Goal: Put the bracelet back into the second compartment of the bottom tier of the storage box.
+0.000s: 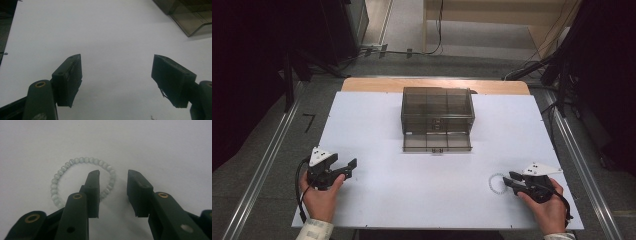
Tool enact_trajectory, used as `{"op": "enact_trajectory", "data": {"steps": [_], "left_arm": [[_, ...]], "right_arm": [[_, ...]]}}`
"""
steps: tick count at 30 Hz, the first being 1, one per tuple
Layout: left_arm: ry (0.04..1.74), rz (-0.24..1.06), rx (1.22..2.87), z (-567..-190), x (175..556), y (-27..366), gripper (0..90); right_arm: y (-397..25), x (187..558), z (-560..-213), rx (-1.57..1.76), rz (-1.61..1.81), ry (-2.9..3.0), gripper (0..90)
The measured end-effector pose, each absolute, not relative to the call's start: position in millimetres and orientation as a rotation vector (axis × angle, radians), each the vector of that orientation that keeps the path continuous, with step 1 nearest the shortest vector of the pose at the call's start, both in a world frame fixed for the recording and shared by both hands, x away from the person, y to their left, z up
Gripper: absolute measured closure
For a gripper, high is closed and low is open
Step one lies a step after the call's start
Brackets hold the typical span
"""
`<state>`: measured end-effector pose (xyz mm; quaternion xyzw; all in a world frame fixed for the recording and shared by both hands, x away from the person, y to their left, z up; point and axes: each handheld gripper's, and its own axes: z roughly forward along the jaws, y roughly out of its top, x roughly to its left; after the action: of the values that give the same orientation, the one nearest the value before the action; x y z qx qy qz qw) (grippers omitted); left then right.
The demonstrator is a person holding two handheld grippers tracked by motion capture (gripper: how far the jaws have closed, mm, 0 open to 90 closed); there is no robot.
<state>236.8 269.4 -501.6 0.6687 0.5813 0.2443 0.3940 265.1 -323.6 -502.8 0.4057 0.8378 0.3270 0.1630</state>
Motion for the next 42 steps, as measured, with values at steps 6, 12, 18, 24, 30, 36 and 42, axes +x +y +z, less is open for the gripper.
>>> {"op": "enact_trajectory", "data": {"steps": [6,12,18,24,30,36,42], "left_arm": [[1.475,0.620,1.697,-501.6,236.9,269.6,25.0],[1.474,0.619,1.697,-501.6,236.9,269.5,25.0],[1.475,0.619,1.698,-501.6,236.8,269.4,25.0],[1.475,0.619,1.698,-501.6,236.7,269.4,25.0],[1.475,0.619,1.697,-501.5,236.8,269.6,25.0],[1.475,0.620,1.696,-501.4,236.7,269.9,25.0],[1.476,0.620,1.699,-501.6,236.9,269.5,25.0]], "right_arm": [[-322.1,264.9,-502.7,1.157,0.928,2.408,72.0],[-322.0,265.0,-503.2,1.159,0.928,2.412,77.9],[-321.9,264.4,-504.5,1.162,0.936,2.404,83.3],[-321.7,264.4,-504.8,1.169,0.938,2.403,84.1],[-321.4,264.7,-504.1,1.172,0.935,2.402,84.8],[-323.6,264.0,-500.9,1.176,0.964,2.377,85.2],[-326.7,262.7,-493.4,1.180,1.034,2.335,85.2]]}}
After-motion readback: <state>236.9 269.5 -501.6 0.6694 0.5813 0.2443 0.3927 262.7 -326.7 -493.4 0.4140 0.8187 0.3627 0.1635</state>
